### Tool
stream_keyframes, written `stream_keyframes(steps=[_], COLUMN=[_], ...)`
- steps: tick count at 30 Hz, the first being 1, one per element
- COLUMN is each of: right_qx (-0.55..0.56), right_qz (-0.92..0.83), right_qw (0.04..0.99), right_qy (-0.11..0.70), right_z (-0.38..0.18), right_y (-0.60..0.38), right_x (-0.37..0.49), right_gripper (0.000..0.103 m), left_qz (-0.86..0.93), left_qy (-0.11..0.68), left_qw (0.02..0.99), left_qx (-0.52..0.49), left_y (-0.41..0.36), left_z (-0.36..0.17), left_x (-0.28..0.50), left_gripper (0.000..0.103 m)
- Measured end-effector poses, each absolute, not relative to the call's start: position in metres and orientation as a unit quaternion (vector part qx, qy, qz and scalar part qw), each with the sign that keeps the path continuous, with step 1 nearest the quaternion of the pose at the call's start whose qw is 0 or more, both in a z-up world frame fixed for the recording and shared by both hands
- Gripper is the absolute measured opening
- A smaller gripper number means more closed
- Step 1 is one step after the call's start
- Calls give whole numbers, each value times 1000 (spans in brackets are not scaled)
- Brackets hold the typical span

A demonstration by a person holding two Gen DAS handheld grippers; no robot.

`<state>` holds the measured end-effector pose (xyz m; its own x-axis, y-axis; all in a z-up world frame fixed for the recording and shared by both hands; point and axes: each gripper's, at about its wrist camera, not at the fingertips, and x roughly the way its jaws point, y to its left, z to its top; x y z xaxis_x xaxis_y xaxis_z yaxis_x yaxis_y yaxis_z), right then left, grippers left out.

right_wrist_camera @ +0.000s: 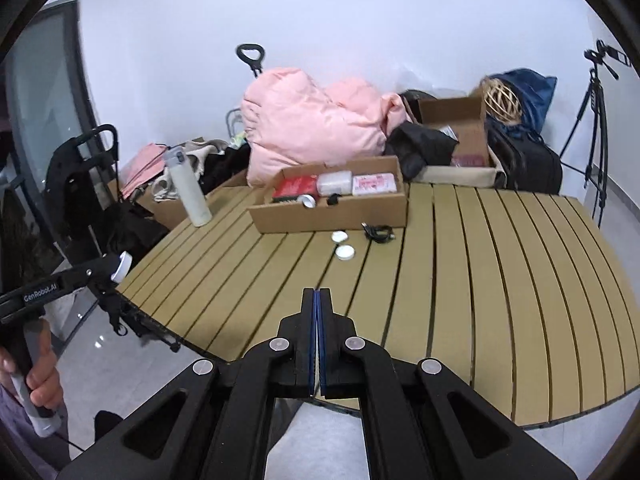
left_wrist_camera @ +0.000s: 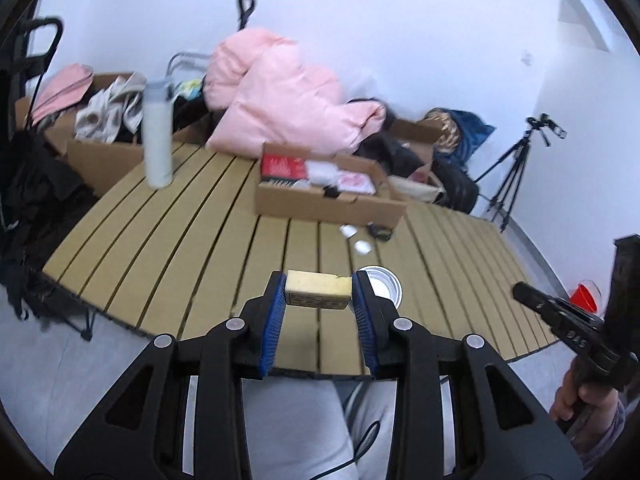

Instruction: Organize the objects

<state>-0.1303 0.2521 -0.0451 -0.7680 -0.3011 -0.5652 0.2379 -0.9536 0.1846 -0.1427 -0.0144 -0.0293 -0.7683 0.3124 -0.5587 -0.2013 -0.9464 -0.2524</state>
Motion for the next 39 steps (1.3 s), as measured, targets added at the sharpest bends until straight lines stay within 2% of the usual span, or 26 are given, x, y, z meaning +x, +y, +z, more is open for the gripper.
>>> stream_keyframes(steps=[5,12,17,21,24,25,26,27,28,34,36,37,38,39], right_qx=[335,411,422,421,427,425,420,416,415,442,442,441,441,442], right_qz=[-926,-895,-888,-895,-889,-890,-891,-892,-892,-882,-883,-884,-884,-884], right_qw=[163,157,164,146,161,161,168,174,178,154,155,151,145,140], right_qy=[-58,-74,-77,-3,24,33,37,34,31,44,31,36,48,58], right_z=[-68,-137,-160,-168,-177,-179,-180,-181,-182,-199,-202,-202,-203,-204], right_y=[246,247,252,233,215,211,208,206,205,200,202,200,197,195], right_x=[-147,-212,-268,-314,-351,-360,-366,-373,-378,-400,-402,-402,-402,-402], right_gripper=[0,0,1,2,9,22,46,64,91,92,88,77,59,49], left_qz=[926,888,883,883,880,878,877,877,878,883,883,884,884,884], left_qy=[-90,-84,-79,-78,-80,-84,-88,-89,-90,-100,-99,-97,-95,-94], left_qw=[151,133,119,104,93,93,92,93,93,82,80,78,77,76], left_qx=[-335,-431,-447,-450,-460,-461,-463,-462,-461,-451,-452,-451,-452,-452], left_y=[6,39,43,36,28,25,21,18,16,4,3,3,4,4], left_z=[-47,-135,-160,-172,-181,-182,-184,-183,-183,-181,-182,-182,-181,-181], left_x=[-170,-271,-309,-331,-344,-346,-347,-347,-348,-350,-350,-349,-349,-348], left_gripper=[30,30,30,30,30,30,30,30,30,30,30,30,30,30])
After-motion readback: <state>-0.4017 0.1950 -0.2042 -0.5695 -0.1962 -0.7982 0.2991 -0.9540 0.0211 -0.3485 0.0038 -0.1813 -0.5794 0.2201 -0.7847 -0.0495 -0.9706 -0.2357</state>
